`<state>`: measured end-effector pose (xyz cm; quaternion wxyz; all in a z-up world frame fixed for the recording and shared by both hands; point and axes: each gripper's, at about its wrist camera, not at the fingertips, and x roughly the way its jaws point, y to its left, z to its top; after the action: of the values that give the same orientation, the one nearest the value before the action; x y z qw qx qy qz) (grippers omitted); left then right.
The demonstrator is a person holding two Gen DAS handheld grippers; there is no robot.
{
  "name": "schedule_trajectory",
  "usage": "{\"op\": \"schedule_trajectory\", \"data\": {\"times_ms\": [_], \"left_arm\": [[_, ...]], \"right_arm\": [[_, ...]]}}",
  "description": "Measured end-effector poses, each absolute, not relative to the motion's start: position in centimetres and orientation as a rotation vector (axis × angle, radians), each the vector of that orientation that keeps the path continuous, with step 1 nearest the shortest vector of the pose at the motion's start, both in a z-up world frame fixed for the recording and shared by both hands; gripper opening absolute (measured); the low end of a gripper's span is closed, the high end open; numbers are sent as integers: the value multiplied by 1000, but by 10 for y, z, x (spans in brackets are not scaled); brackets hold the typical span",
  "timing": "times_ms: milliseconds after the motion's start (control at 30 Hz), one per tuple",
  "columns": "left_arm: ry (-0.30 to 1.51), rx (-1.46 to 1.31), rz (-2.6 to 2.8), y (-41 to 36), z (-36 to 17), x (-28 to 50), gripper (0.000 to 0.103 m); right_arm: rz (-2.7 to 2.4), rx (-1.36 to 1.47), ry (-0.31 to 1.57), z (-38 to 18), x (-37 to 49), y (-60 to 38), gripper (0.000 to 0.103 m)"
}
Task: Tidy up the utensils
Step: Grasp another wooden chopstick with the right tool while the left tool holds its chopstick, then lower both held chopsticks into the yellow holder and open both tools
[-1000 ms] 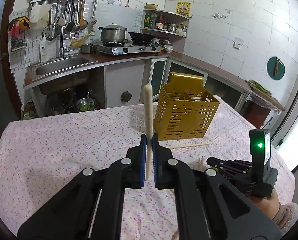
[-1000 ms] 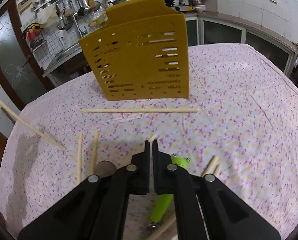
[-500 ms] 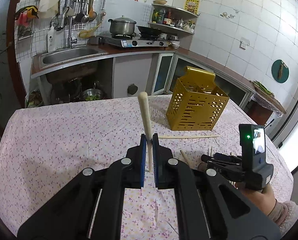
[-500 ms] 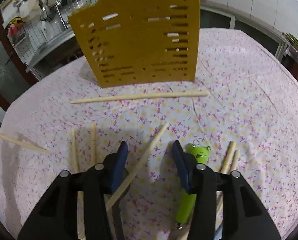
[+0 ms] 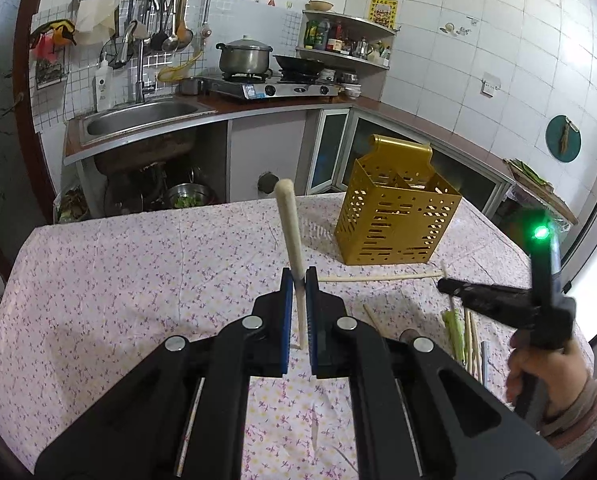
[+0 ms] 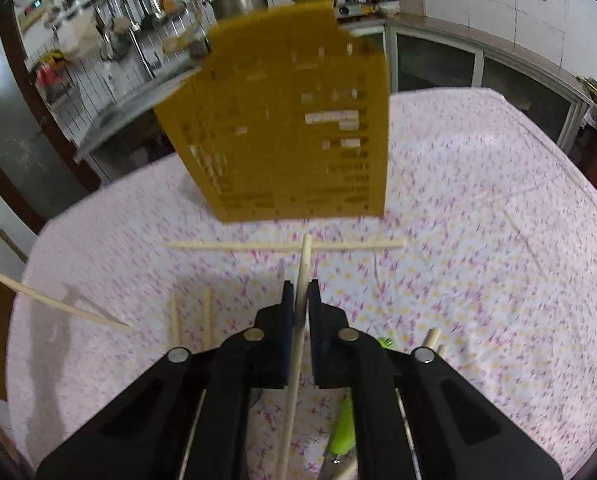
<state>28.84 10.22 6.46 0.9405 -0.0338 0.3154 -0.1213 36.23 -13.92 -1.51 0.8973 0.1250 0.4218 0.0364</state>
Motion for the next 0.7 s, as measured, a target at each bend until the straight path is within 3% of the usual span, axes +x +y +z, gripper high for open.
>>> {"op": "schedule_trajectory", "data": {"times_ms": [700], "left_arm": [[592, -5, -276, 39, 95, 315, 4]], "right_arm": [[243, 344, 548, 56, 337, -208, 6]]}}
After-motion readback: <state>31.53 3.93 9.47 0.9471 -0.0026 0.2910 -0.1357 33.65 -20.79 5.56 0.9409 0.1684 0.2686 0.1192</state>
